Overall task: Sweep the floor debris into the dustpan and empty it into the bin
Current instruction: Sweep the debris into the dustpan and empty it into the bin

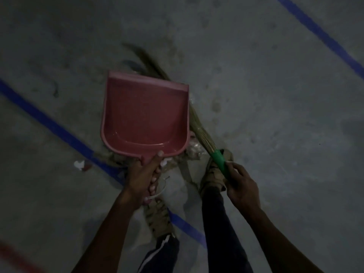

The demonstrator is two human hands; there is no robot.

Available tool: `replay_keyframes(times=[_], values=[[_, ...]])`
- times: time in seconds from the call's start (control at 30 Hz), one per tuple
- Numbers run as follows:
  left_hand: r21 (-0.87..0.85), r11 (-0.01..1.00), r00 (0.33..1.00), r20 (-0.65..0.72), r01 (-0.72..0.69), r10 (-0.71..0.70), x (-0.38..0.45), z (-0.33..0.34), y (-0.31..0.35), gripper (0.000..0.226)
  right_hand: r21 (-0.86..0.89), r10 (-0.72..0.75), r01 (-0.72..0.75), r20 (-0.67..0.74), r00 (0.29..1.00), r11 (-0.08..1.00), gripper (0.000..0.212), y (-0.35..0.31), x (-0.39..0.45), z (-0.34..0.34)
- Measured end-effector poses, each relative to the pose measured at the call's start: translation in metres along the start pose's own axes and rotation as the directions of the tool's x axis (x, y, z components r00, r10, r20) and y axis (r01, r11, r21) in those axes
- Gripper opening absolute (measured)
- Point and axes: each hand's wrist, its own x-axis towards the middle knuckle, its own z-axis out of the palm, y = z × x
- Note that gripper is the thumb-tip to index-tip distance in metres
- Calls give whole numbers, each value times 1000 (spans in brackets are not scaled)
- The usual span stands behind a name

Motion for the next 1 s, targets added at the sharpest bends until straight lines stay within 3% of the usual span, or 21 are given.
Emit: replay_keyframes(times=[0.1, 0.23, 0.47, 0.63, 0.77, 1.0], values=[[8, 997, 992, -103, 79, -78, -23, -44, -24, 48, -41, -52, 53, 21, 998, 998, 68, -28, -29, 6], [-48, 984, 974, -141, 172, -177, -50, -96, -65, 50, -50, -110, 114, 76, 991, 992, 76, -67, -44, 25], [-136, 971, 952, -210, 197, -223, -78, -141, -148, 51, -138, -89, 104, 107, 990, 985, 82, -116, -47, 86], [-215, 957, 955, -180, 197, -237, -83, -142, -196, 50, -139, 32, -13, 138, 990, 990, 88, -108, -55, 121], [-280, 932, 968, -36, 229, -249, -84, -133, -239, 56, -107, 60, -47, 118, 991, 993, 79, -93, -69, 142], [-11, 953, 953, 31, 302, -301, -71, -132, -304, 50, -66, 90, -88, 32, 995, 994, 60, -63, -69, 182]])
